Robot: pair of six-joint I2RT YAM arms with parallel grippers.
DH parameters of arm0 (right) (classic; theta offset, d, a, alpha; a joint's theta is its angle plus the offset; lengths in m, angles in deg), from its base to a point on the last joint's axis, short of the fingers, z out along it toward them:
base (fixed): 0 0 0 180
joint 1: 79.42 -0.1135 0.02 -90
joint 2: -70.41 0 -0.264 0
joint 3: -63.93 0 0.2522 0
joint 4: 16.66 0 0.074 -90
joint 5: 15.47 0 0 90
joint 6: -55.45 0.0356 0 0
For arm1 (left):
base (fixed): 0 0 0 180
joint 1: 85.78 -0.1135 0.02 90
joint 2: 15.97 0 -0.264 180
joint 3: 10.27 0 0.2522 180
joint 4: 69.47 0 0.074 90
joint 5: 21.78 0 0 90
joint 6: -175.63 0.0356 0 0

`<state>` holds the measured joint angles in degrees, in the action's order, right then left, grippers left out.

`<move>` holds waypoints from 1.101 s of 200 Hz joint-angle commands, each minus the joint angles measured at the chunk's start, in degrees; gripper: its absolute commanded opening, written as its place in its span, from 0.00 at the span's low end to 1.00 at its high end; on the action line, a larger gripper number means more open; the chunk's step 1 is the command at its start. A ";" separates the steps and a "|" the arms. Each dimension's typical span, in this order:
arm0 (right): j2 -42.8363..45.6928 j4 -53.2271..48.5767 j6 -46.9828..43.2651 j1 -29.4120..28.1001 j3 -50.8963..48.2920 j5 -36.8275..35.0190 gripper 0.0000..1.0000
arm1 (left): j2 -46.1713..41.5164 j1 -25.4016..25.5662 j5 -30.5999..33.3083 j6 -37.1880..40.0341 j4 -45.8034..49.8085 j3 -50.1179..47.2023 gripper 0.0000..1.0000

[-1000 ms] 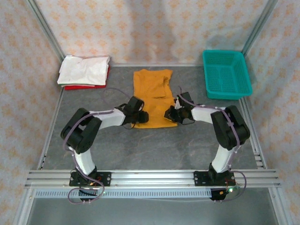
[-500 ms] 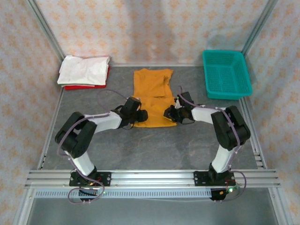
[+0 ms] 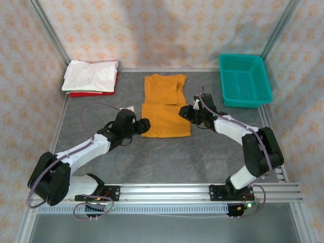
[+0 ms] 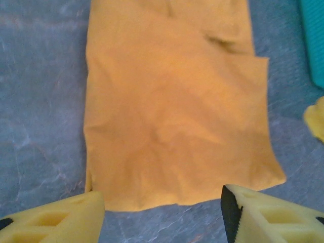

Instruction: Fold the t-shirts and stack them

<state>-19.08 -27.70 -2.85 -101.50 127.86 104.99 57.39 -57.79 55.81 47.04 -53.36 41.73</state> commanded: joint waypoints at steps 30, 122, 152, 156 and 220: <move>4.08 7.01 0.90 0.24 -5.61 -6.89 0.39 | 10.62 -0.15 -9.82 -2.77 -5.24 2.41 0.56; 6.45 5.74 -0.13 0.24 -7.49 -7.38 0.40 | 13.29 0.08 -1.15 -5.10 5.45 4.66 0.54; 8.31 5.21 -0.63 0.28 -8.68 -8.81 0.42 | 11.02 -1.01 -0.44 -5.02 7.09 4.32 0.55; 8.49 5.15 -0.68 0.29 -8.76 -8.84 0.42 | 11.08 -1.35 -0.48 -4.86 7.36 4.36 0.55; 8.96 5.01 -0.24 0.29 -9.21 -8.42 0.43 | 17.91 -2.26 -2.44 -2.89 5.69 7.03 0.56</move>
<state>-11.67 -22.67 -2.41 -101.50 119.71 97.84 72.06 -60.06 53.67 42.25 -46.97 46.89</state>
